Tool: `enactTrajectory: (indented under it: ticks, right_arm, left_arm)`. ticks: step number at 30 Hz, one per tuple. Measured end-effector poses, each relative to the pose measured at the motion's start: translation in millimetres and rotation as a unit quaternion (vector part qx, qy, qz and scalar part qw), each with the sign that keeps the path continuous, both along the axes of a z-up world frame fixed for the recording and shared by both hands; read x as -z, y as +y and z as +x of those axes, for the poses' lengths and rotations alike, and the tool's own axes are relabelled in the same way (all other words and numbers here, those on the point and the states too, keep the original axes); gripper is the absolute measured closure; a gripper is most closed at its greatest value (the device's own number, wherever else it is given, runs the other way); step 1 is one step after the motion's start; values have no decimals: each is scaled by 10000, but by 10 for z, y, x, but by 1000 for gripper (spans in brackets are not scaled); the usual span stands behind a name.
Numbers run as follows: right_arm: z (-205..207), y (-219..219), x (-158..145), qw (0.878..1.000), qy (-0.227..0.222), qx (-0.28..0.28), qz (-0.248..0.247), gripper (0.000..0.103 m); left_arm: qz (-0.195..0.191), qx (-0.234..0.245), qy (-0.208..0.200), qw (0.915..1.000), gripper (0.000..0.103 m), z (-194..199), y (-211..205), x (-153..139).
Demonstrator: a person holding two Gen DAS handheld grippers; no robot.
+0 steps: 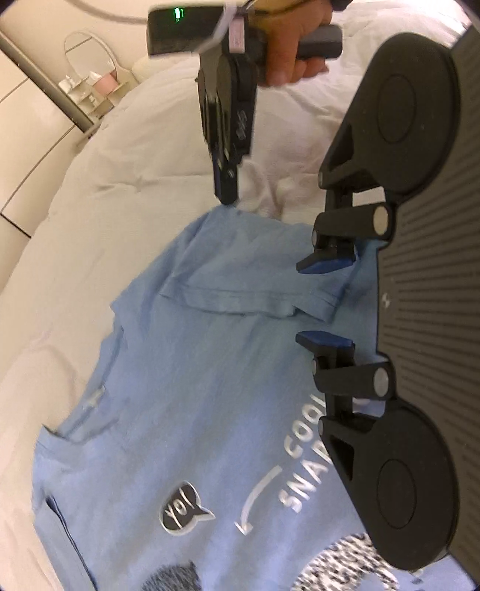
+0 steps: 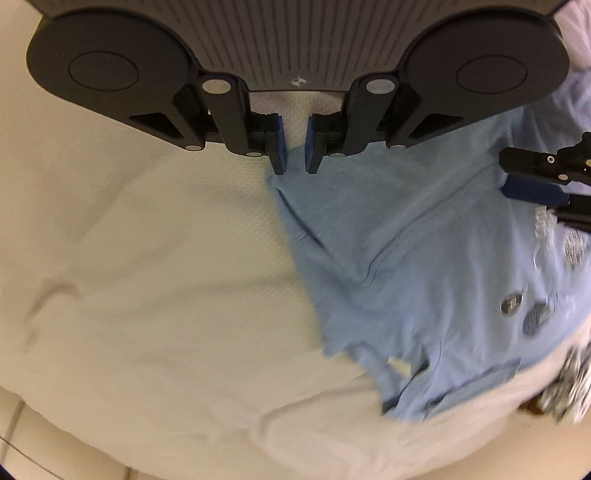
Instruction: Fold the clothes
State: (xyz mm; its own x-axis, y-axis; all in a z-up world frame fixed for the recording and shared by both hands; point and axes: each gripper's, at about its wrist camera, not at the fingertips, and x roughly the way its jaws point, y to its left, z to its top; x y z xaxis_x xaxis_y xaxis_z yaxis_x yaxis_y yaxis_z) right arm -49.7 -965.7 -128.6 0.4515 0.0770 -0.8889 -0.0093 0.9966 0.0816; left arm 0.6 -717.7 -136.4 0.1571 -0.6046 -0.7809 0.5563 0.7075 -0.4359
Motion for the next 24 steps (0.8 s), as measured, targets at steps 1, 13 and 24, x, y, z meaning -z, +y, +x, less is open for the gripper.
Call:
enactTrajectory:
  ticks: [1,13,24]
  right_arm:
    - [-36,27,-57,9999,-68,58,62,87]
    - [-448,930,61,9965,377,-588,467,87]
    - [-234,804,-22,9988,-285,-287,272,87]
  left_arm:
    - [61,15,4,10000,75,-20,6,0]
    - [279,381,-598,9971,75,-119,68,-211]
    - [1016,887,-1054,9852,75,-143,-256,12]
